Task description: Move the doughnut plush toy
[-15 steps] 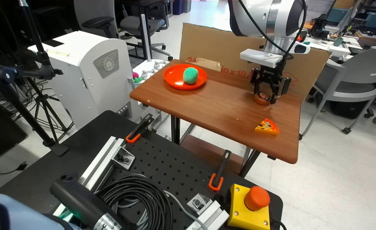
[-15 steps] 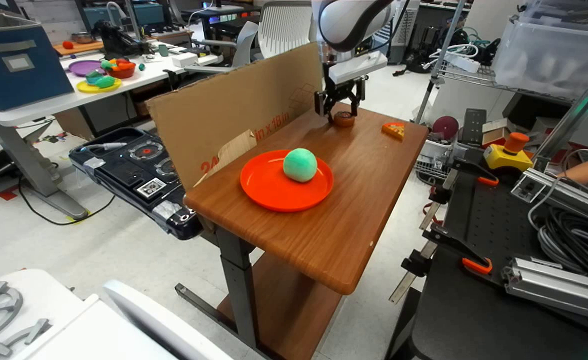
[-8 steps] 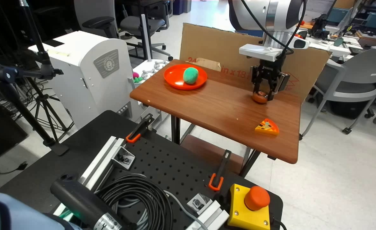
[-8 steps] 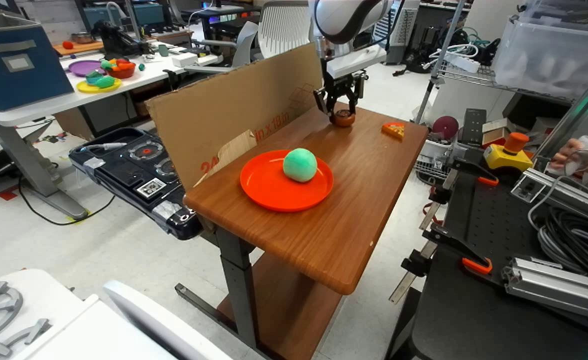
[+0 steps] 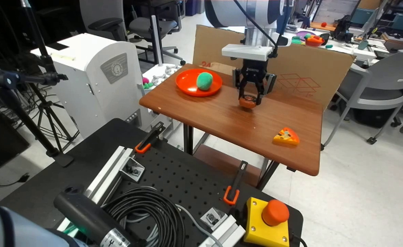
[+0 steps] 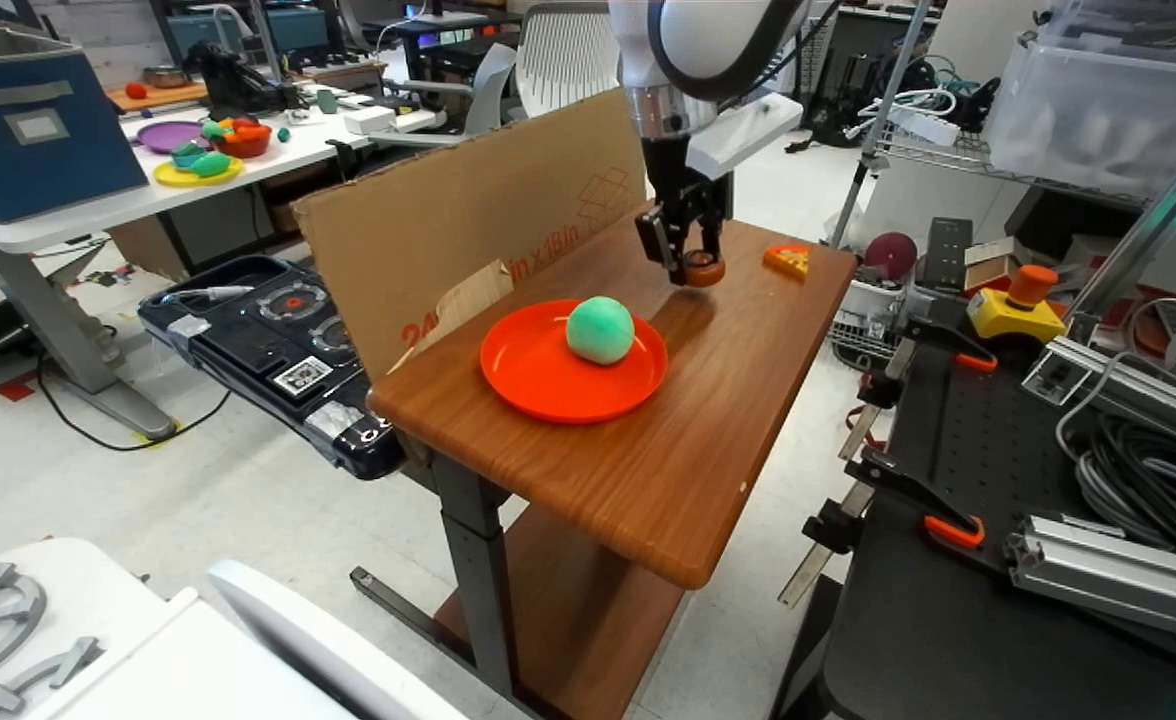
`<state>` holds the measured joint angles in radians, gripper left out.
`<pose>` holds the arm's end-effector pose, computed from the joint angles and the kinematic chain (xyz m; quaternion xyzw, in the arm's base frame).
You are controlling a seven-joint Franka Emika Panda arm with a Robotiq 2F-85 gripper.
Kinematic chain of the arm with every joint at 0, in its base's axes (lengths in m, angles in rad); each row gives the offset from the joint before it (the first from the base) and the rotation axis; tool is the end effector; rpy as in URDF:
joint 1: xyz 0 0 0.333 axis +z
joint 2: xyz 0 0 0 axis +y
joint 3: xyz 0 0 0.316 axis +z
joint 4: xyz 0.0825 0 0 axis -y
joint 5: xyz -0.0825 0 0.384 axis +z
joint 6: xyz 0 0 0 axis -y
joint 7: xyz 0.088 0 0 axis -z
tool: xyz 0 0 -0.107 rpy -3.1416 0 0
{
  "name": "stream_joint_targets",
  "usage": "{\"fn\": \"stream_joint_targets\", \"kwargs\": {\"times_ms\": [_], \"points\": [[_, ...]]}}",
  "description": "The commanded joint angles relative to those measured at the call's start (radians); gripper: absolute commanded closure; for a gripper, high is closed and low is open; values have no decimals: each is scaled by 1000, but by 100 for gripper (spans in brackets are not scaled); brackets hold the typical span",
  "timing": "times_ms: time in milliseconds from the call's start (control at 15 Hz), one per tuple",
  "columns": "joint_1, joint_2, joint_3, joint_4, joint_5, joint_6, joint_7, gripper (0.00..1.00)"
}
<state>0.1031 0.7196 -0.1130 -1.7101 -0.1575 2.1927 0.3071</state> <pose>0.6452 -0.0071 0.1580 0.9840 -0.0941 -0.1013 0.1128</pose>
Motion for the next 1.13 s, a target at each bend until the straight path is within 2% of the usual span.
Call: {"fn": "stream_joint_targets", "kwargs": {"times_ms": [0,267,333,400,467,600,667,1067], "points": [[48,-89,-9,-251,-85,165,8,58],[69,-133,-19,-350,-127,280,39,58],[66,-146,-14,-368,-119,286,33,8],[67,-166,-13,-389,-111,276,39,7],[63,-188,-8,-411,-96,260,41,1],[70,-239,-15,-451,-93,208,68,0],[58,-163,-10,-371,-99,228,49,0],[58,-166,-10,-377,-99,227,51,0]]}}
